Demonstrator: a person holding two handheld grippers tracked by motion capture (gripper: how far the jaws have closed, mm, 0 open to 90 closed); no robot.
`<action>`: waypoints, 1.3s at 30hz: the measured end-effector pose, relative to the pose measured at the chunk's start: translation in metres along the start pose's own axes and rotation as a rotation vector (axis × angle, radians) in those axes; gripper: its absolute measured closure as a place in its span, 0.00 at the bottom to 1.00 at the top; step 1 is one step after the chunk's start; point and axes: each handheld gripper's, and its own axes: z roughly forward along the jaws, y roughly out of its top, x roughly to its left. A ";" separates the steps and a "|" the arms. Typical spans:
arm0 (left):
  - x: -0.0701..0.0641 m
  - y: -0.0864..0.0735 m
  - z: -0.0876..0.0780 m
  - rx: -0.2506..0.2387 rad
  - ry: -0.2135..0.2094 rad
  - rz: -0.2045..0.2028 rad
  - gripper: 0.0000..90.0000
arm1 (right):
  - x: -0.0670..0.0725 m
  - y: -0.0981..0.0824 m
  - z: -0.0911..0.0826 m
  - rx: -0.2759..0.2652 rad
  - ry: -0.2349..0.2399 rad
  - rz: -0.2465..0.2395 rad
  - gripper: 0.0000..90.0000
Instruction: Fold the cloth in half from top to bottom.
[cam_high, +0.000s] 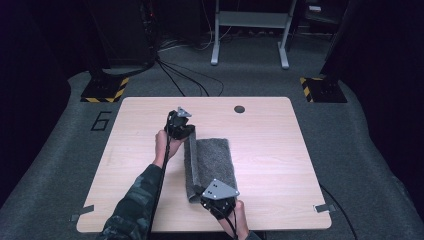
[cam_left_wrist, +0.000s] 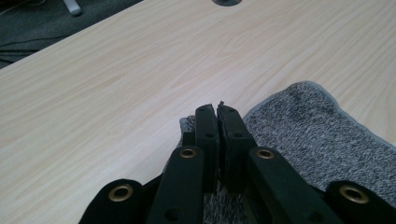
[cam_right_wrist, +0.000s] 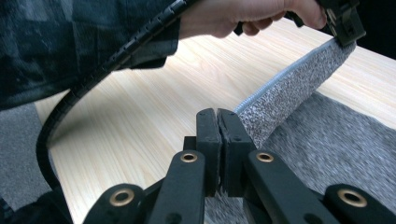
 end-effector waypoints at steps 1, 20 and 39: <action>-0.002 0.002 0.002 -0.007 -0.004 0.002 0.97 | -0.001 -0.001 -0.001 0.000 -0.008 0.007 0.98; -0.035 0.020 0.042 0.043 -0.050 0.067 0.97 | -0.029 -0.028 -0.026 0.065 -0.087 0.085 0.98; -0.059 0.027 0.070 0.083 -0.087 0.108 0.97 | -0.044 -0.051 -0.039 0.106 -0.124 0.147 0.98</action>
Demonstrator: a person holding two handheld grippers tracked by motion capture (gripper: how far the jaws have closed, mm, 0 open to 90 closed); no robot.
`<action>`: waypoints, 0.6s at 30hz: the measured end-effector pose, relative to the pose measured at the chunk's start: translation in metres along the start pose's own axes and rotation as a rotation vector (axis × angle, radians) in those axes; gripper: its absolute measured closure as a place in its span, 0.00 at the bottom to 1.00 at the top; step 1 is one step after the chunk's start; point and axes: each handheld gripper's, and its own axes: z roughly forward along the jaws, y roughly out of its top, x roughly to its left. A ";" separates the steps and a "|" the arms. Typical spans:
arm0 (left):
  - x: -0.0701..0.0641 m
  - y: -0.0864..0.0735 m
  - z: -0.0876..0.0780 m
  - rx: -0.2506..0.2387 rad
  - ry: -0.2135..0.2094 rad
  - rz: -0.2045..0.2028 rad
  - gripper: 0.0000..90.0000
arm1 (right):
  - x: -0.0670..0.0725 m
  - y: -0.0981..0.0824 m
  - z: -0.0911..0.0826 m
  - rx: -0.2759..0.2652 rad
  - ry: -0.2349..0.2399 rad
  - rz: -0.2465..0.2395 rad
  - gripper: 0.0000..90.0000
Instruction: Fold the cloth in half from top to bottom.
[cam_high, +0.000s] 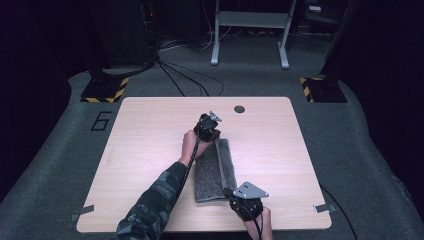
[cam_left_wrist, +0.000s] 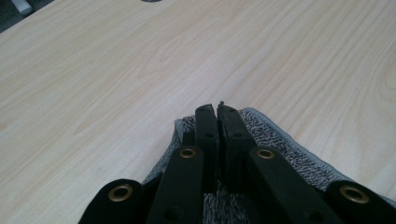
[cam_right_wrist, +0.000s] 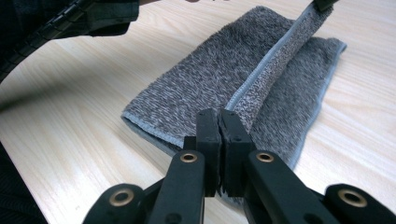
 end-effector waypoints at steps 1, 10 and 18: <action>-0.001 0.000 0.001 -0.001 -0.003 -0.003 0.97 | -0.001 -0.001 0.000 -0.004 -0.001 0.002 0.98; -0.009 0.004 0.006 0.005 -0.009 0.017 0.97 | -0.005 -0.008 -0.004 0.003 -0.006 0.025 0.98; -0.011 0.006 0.010 -0.002 -0.040 0.006 0.85 | -0.008 -0.012 -0.005 0.030 -0.031 0.024 0.97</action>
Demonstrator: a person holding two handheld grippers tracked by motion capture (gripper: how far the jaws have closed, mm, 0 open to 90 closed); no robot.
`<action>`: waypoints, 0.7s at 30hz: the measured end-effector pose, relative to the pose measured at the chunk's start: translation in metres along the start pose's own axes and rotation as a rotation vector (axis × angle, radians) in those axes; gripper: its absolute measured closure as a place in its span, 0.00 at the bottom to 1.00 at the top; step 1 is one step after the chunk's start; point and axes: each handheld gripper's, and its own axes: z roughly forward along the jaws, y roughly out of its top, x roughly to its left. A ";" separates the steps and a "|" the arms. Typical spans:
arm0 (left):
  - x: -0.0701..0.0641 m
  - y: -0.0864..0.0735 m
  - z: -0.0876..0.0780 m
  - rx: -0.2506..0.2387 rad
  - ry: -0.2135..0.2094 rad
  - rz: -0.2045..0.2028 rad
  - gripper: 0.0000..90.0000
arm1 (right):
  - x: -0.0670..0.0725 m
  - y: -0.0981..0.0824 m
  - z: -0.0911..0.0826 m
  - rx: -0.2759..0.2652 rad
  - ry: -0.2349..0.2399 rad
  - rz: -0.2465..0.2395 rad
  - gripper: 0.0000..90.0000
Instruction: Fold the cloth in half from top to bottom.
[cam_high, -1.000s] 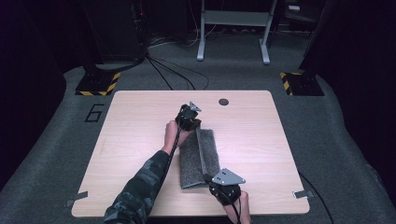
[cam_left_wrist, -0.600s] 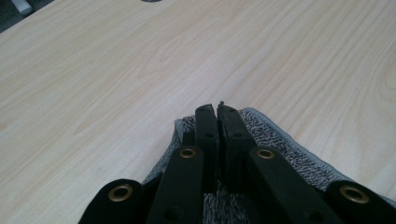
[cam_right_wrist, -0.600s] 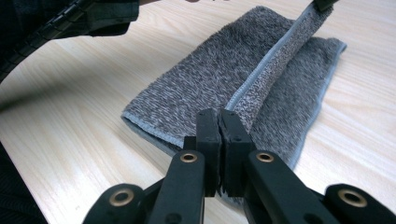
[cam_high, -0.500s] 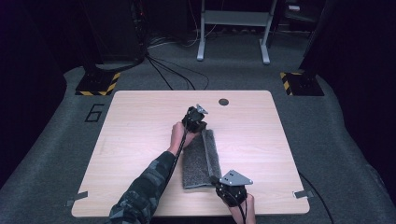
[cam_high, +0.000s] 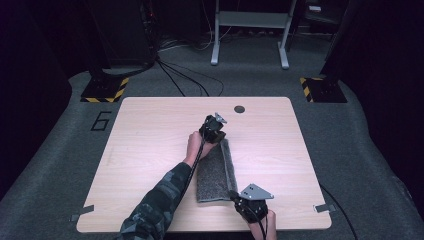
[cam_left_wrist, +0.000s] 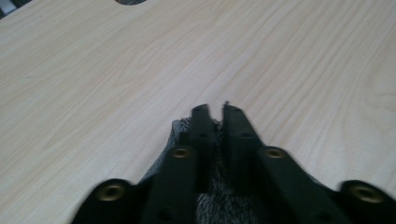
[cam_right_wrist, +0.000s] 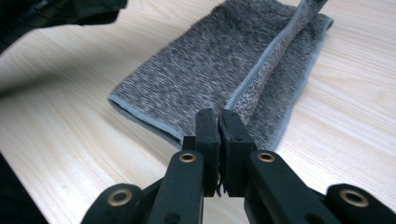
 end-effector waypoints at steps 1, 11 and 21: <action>0.001 0.000 -0.001 -0.012 -0.014 -0.020 0.72 | 0.000 0.000 -0.001 0.005 -0.001 0.009 0.95; 0.022 -0.011 -0.032 -0.059 0.028 -0.107 0.31 | -0.019 -0.001 -0.012 -0.005 -0.026 0.076 0.58; 0.052 -0.051 -0.039 0.037 0.098 -0.167 0.29 | -0.021 0.006 0.023 0.075 -0.047 0.032 0.43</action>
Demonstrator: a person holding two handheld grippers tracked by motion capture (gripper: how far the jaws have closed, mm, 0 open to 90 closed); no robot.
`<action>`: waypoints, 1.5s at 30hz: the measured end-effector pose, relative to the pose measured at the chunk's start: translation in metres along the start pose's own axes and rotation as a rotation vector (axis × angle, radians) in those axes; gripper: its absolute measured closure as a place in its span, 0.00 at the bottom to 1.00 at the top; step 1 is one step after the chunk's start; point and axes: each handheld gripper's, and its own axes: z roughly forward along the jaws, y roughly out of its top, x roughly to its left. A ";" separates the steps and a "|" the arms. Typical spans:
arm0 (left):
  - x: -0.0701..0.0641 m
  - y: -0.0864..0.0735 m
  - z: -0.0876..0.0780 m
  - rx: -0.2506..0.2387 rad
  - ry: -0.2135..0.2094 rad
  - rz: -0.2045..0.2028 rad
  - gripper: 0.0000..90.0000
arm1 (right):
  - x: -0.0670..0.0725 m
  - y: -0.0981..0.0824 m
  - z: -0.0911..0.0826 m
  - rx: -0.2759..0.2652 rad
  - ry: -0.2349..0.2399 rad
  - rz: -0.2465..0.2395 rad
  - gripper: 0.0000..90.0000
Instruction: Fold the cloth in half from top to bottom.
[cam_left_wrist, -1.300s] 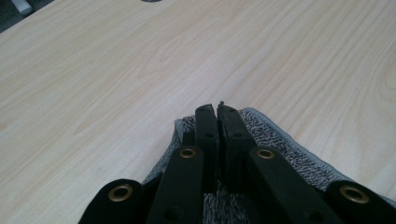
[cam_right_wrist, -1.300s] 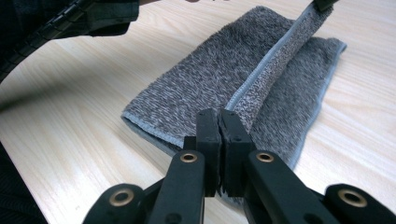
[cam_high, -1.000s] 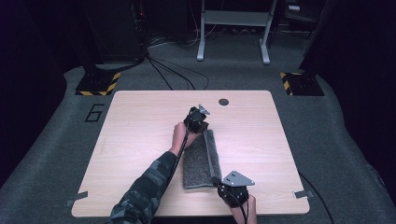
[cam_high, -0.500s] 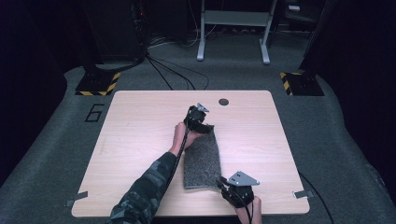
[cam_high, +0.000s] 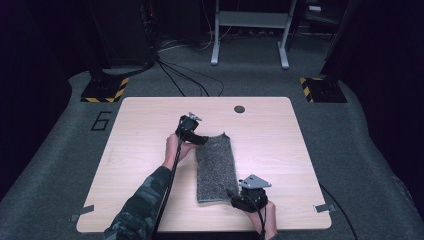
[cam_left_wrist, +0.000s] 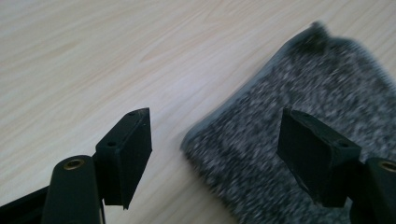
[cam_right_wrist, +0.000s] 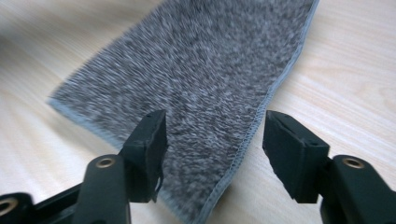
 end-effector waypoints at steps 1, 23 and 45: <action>0.002 -0.002 0.002 0.009 0.006 0.000 0.29 | -0.001 0.000 0.004 0.012 -0.005 -0.006 0.42; 0.016 -0.014 0.030 0.067 0.079 -0.011 0.27 | -0.007 -0.015 0.019 0.081 -0.027 0.012 0.38; -0.049 -0.085 -0.032 0.069 -0.027 0.067 0.21 | -0.032 -0.010 0.022 0.085 -0.070 0.074 0.26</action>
